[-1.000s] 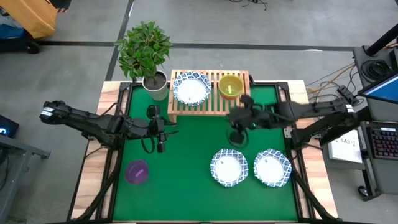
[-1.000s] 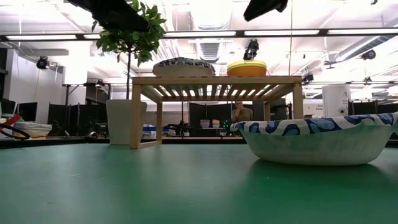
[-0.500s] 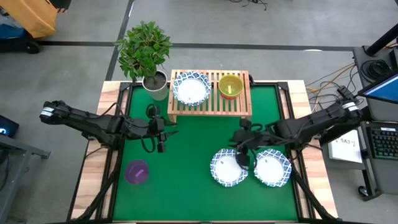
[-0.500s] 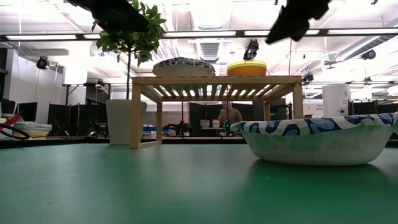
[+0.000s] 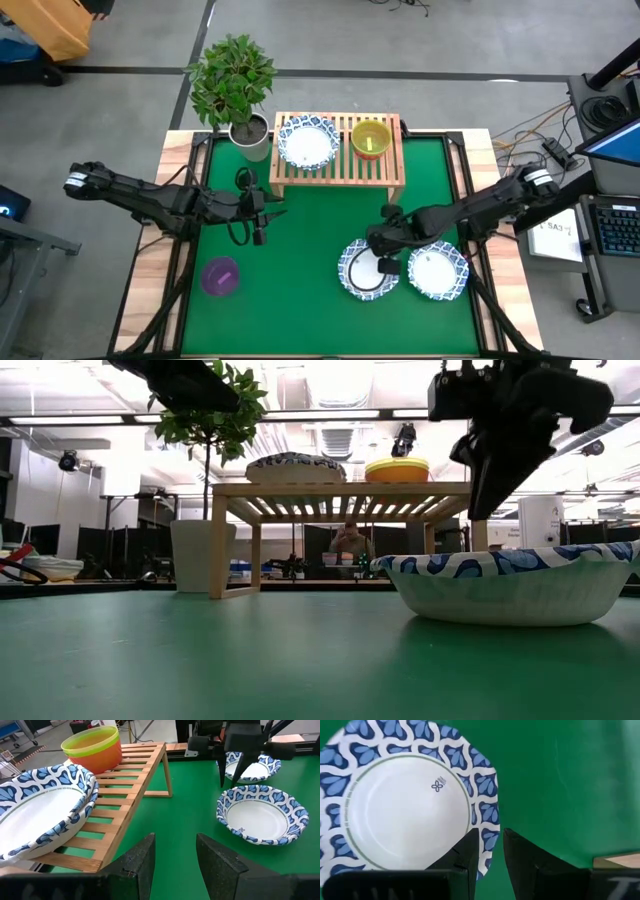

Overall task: Place and stack bowls onto a shelf
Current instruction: Stack the white and blue bowl on top of the white and blue bowl

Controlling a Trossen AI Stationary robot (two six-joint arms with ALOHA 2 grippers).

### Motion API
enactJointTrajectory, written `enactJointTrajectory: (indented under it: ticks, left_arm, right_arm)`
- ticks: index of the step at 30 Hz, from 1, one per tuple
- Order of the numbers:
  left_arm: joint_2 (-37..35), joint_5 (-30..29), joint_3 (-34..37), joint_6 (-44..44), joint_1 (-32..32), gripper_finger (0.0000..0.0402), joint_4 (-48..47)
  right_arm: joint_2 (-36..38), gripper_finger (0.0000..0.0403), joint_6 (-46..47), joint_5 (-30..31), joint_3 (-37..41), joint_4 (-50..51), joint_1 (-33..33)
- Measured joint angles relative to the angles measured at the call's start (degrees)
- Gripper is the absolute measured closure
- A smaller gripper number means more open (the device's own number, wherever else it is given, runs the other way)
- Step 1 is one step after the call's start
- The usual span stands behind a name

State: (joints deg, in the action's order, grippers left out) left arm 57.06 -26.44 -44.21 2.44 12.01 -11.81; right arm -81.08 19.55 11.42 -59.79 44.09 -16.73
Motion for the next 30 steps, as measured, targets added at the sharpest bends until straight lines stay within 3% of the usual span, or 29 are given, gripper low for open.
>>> enactJointTrajectory:
  ticks: [12,21,26,30]
  left_arm:
    - [0.0,0.0,0.0,-0.4,0.0,0.0277,-1.4]
    - [0.0,0.0,0.0,-0.7,0.0,0.0277,-1.7]
    - [0.0,0.0,0.1,-0.7,0.0,0.0277,-1.5]
    - [0.0,0.0,0.1,-0.7,0.0,0.0277,-1.5]
  right_arm:
    - [-6.2,0.0323,2.2,0.1,0.1,-1.0,0.5]
    - [-6.0,0.0338,0.4,-0.6,0.1,-0.2,1.0]
    - [-5.8,0.0380,3.4,4.7,0.1,-1.4,1.1]
    - [-5.8,0.0364,5.5,4.7,0.1,-1.2,1.5]
